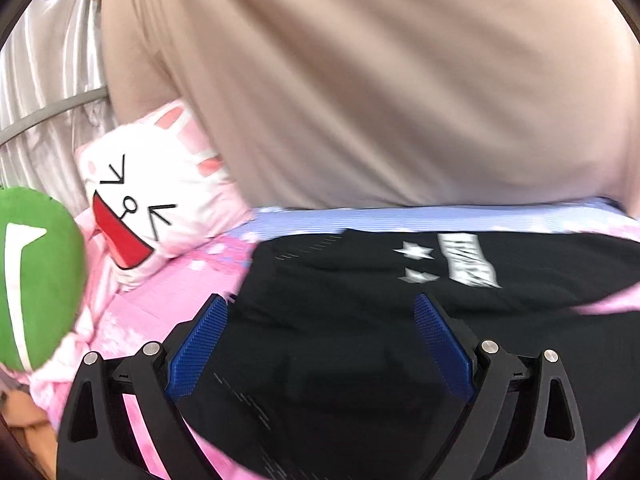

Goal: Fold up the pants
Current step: 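Grasp the sweatpants leg ends with both grippers and lift them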

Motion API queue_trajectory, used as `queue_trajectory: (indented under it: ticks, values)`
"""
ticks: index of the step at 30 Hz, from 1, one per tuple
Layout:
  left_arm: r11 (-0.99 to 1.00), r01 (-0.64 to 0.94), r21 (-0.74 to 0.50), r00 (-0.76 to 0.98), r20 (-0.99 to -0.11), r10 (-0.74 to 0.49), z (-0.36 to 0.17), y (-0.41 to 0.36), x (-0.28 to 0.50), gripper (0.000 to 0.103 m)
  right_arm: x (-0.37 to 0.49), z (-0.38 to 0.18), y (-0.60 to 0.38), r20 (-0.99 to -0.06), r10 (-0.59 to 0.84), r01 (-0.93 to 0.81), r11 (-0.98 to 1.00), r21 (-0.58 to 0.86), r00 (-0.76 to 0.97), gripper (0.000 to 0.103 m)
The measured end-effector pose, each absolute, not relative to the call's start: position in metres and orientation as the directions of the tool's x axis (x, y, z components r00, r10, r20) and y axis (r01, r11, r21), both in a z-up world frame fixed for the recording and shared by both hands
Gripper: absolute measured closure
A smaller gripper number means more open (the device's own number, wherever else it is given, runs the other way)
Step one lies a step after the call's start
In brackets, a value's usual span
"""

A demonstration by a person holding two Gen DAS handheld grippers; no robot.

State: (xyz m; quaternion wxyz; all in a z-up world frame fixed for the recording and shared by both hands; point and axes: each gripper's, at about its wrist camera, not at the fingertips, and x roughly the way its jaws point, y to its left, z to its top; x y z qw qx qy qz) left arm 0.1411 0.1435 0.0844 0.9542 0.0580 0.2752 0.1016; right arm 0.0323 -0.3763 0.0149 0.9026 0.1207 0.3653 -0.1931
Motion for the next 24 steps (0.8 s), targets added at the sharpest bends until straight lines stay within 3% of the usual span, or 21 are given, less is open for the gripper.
queue_trajectory:
  ticks: [6, 11, 19, 24]
  values:
    - [0.961, -0.25, 0.121, 0.723, -0.637, 0.268, 0.077, 0.209, 0.253, 0.011, 0.106, 0.018, -0.459, -0.747, -0.217, 0.486, 0.859, 0.159, 0.629, 0.005]
    - [0.957, -0.289, 0.026, 0.619, -0.757, 0.208, 0.046, 0.253, 0.33, 0.011, 0.166, 0.003, -0.501, -0.793, -0.172, 0.518, 0.832, 0.201, 0.584, 0.005]
    - [0.914, -0.406, 0.003, 0.484, -0.847, 0.218, -0.009, 0.299, 0.401, 0.011, 0.222, -0.022, -0.559, -0.814, -0.104, 0.576, 0.758, 0.308, 0.572, 0.005]
    - [0.912, -0.411, -0.019, 0.451, -0.873, 0.185, -0.031, 0.307, 0.422, 0.014, 0.248, -0.025, -0.548, -0.825, -0.103, 0.538, 0.801, 0.263, 0.556, 0.005]
